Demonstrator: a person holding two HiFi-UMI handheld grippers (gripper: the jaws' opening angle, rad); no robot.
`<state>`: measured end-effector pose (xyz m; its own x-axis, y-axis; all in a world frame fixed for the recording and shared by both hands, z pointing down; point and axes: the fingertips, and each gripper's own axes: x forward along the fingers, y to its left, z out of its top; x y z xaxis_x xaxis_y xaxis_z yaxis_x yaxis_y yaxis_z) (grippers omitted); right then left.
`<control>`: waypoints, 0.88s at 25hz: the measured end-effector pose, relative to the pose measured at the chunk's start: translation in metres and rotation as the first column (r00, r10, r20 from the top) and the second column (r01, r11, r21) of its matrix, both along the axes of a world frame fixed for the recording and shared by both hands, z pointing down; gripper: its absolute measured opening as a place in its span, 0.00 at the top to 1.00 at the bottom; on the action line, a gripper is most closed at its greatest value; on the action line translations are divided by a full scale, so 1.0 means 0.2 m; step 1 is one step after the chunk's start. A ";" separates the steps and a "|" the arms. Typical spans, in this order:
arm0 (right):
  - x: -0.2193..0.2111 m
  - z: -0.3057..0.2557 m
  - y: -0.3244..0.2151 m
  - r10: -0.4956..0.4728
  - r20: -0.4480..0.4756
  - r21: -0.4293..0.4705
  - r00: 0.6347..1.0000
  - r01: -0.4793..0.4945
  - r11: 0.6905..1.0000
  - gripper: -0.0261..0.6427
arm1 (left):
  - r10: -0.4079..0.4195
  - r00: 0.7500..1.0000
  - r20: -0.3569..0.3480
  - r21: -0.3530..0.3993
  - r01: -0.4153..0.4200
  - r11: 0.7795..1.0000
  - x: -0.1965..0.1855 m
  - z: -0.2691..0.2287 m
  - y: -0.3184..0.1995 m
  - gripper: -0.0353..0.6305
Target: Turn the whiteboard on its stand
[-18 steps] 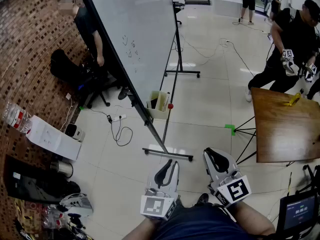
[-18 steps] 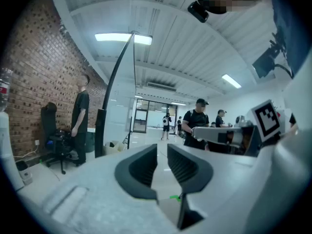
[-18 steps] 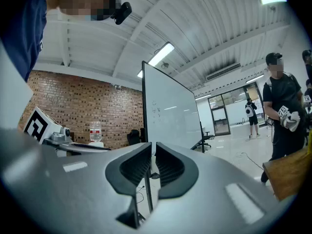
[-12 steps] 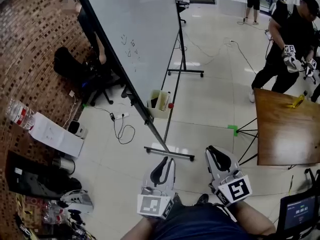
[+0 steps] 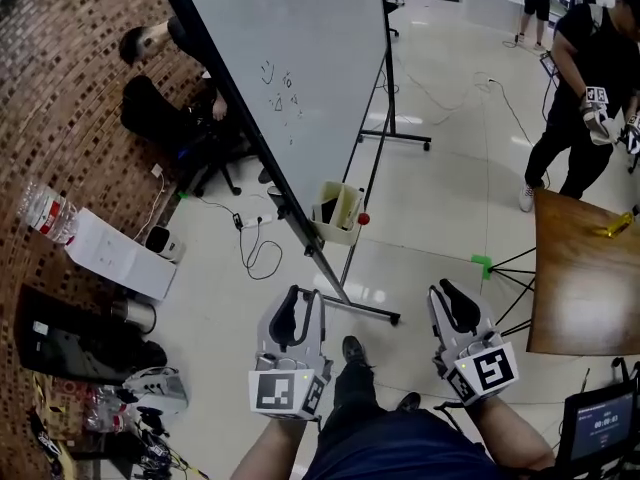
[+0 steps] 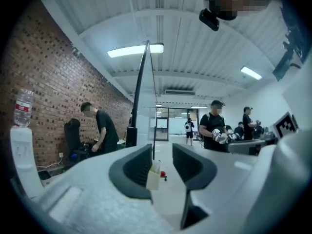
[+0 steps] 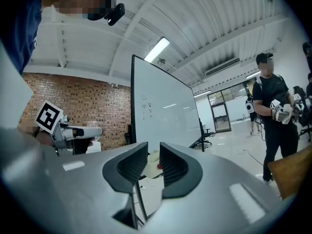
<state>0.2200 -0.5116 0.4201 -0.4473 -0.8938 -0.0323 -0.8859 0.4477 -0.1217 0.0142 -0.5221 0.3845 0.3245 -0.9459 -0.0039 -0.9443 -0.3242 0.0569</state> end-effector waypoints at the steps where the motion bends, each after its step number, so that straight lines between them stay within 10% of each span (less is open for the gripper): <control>1: 0.00 0.01 -0.04 0.010 -0.008 -0.003 1.000 -0.010 1.000 0.84 | -0.012 1.000 -0.002 0.015 0.012 1.000 -0.03 0.00 -0.05 0.74; 11: -0.18 -0.05 -0.44 0.088 -0.037 -0.060 0.995 -0.090 0.994 0.83 | 0.012 0.998 0.054 0.020 -0.013 1.000 -0.22 0.04 -0.56 0.48; 22: -0.35 -0.07 -0.71 0.034 -0.006 -0.077 0.999 -0.034 0.996 0.82 | 0.154 0.985 0.072 -0.067 -0.149 0.987 -0.07 0.15 -0.74 0.47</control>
